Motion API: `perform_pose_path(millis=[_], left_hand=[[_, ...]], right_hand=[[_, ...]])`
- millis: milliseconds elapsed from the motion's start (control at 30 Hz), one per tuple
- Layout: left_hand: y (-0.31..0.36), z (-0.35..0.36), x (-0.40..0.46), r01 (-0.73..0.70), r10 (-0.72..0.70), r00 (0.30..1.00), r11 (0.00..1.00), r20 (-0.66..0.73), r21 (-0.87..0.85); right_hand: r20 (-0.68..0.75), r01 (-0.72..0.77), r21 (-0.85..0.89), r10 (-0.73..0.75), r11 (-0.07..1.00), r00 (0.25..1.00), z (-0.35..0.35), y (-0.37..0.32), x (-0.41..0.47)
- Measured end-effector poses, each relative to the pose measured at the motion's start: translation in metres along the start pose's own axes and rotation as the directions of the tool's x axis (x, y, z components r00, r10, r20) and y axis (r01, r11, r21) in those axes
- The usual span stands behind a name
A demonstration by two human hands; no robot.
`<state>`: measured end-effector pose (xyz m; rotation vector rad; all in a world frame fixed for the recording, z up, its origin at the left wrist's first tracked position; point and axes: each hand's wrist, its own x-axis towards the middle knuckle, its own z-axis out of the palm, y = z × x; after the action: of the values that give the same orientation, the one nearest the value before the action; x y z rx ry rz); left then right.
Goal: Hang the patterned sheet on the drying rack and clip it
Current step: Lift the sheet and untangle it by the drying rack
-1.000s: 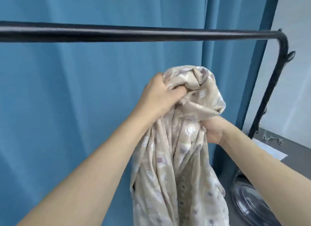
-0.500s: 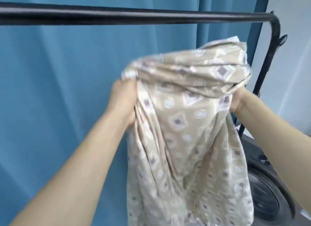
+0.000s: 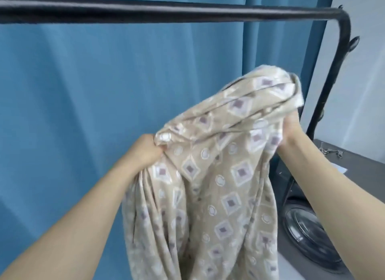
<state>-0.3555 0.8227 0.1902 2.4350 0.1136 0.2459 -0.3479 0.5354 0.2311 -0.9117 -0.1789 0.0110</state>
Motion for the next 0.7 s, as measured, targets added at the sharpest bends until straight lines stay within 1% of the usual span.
perform_pose_path(millis=[33,67,100,133,167,200,233,267,300,333,367,400,433,467,500,533,567,600,633,667,700], left_hand=[[-0.006,0.007,-0.006,0.071,-0.069,0.997,0.993,0.024,-0.097],[-0.009,0.010,-0.014,0.147,-0.138,0.989,0.951,0.054,-0.273],[-0.010,0.013,-0.022,0.204,-0.181,0.979,0.857,0.093,-0.474],[-0.006,0.015,-0.029,0.235,-0.192,0.972,0.735,0.137,-0.636],[0.001,0.017,-0.036,0.252,-0.174,0.967,0.611,0.183,-0.751],[0.011,0.019,-0.043,0.262,-0.137,0.965,0.498,0.224,-0.827],[0.021,0.024,-0.049,0.268,-0.078,0.963,0.417,0.259,-0.869],[0.031,0.027,-0.054,0.265,-0.040,0.962,0.397,0.272,-0.879],[0.039,0.033,-0.057,0.244,-0.016,0.965,0.430,0.263,-0.869],[0.043,0.038,-0.055,0.220,-0.026,0.971,0.496,0.240,-0.840],[0.043,0.042,-0.052,0.175,-0.046,0.982,0.584,0.183,-0.793],[0.041,0.043,-0.049,0.105,-0.036,0.993,0.669,0.109,-0.735],[0.038,0.043,-0.046,0.030,0.013,0.998,0.722,0.057,-0.692],[0.036,0.042,-0.046,-0.030,0.086,0.995,0.764,0.056,-0.644],[0.037,0.041,-0.047,-0.047,0.152,0.981,0.797,0.124,-0.603],[0.040,0.042,-0.050,-0.015,0.198,0.948,0.812,0.251,-0.584],[0.046,0.047,-0.053,0.006,0.227,0.901,0.846,0.370,-0.533],[0.055,0.051,-0.059,-0.013,0.254,0.857,0.881,0.449,-0.473],[0.061,0.059,-0.062,-0.057,0.254,0.839,0.921,0.482,-0.386],[0.065,0.064,-0.062,-0.082,0.235,0.856,0.941,0.460,-0.328],[0.063,0.067,-0.059,-0.062,0.196,0.899,0.942,0.393,-0.330]], right_hand=[[0.026,0.001,-0.034,0.000,0.999,1.000,0.010,-0.003,0.003],[0.001,0.016,-0.142,-0.016,0.990,1.000,0.018,-0.007,0.008],[-0.082,-0.009,-0.273,-0.014,0.962,0.997,0.020,-0.007,0.012],[-0.137,-0.032,-0.354,-0.018,0.935,0.990,0.020,-0.006,0.015],[-0.164,-0.036,-0.426,-0.038,0.904,0.986,0.014,0.002,0.018],[-0.141,-0.024,-0.499,-0.054,0.866,0.989,0.010,0.011,0.020],[-0.099,-0.014,-0.589,-0.055,0.808,0.994,0.007,0.018,0.019],[-0.047,0.005,-0.665,-0.049,0.746,0.998,0.006,0.024,0.019],[-0.008,0.026,-0.749,-0.049,0.662,0.999,0.004,0.030,0.021],[0.024,0.052,-0.835,-0.059,0.548,0.998,0.002,0.032,0.023],[0.031,0.061,-0.926,-0.088,0.372,0.996,0.000,0.033,0.023],[0.025,0.057,-0.976,-0.154,0.208,0.988,-0.003,0.032,0.024],[0.025,0.061,-0.986,-0.230,0.153,0.973,-0.006,0.031,0.025],[0.021,0.093,-0.968,-0.294,0.232,0.955,-0.008,0.031,0.024],[-0.016,0.121,-0.907,-0.321,0.404,0.947,-0.007,0.030,0.022],[-0.059,0.140,-0.812,-0.317,0.567,0.946,-0.004,0.031,0.020],[-0.086,0.131,-0.739,-0.286,0.661,0.954,-0.001,0.031,0.017],[-0.068,0.139,-0.714,-0.265,0.686,0.962,0.000,0.034,0.017],[-0.015,0.153,-0.730,-0.239,0.667,0.971,0.000,0.036,0.016],[0.079,0.183,-0.770,-0.194,0.612,0.978,0.002,0.036,0.013],[0.156,0.197,-0.807,-0.120,0.557,0.980,0.004,0.032,0.008]])
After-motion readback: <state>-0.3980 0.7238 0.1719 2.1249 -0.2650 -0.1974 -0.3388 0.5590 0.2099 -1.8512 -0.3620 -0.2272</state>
